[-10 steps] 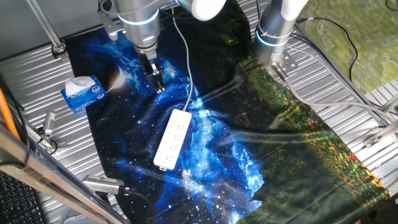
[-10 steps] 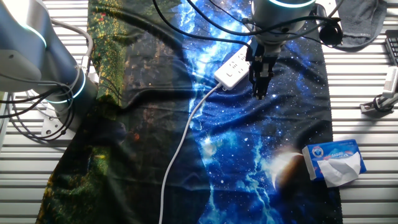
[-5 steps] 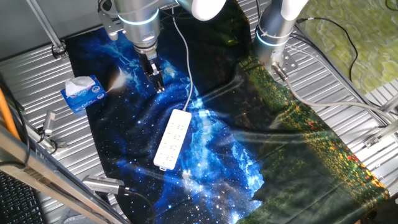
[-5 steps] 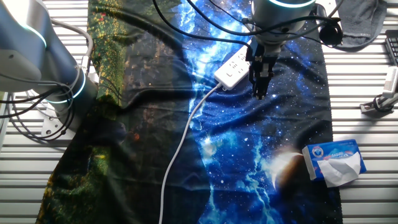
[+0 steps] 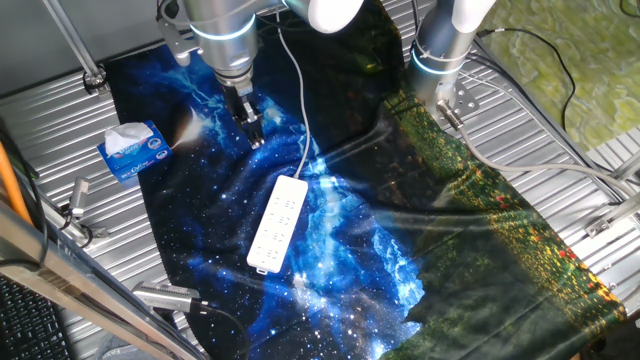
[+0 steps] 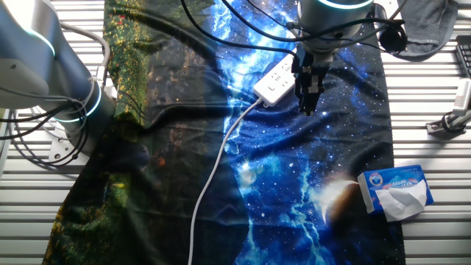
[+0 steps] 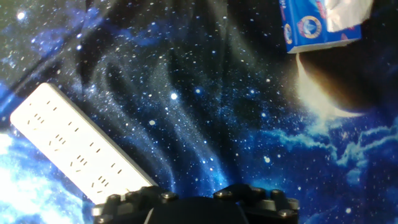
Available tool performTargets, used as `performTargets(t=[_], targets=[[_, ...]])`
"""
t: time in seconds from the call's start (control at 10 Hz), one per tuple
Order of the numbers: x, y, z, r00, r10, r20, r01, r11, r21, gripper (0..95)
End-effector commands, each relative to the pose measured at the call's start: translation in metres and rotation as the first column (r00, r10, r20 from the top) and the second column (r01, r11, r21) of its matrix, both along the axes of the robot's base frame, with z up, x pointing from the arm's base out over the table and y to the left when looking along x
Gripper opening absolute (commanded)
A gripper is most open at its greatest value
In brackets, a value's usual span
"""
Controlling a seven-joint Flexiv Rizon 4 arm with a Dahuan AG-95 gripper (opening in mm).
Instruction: Turn on the power strip by pressing the button
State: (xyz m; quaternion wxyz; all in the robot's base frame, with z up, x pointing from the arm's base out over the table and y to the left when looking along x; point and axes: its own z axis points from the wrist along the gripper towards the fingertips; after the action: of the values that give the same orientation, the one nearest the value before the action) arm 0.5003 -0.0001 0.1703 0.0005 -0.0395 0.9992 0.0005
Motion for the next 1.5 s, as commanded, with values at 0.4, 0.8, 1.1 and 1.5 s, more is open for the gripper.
performTargets(t=[0.4,0.8,1.1,1.5], targets=[[-0.0003,0.0001,0.0000,0.981,0.192,0.006,-0.192,0.981,0.004,0.0],[-0.0003,0.0001,0.0000,0.983,0.184,0.007,-0.184,0.983,0.004,0.0],[-0.0003,0.0001,0.0001,0.983,0.181,0.007,-0.181,0.983,0.006,0.0],[-0.0003,0.0002,0.0001,0.983,0.186,0.003,-0.186,0.983,0.006,0.0]])
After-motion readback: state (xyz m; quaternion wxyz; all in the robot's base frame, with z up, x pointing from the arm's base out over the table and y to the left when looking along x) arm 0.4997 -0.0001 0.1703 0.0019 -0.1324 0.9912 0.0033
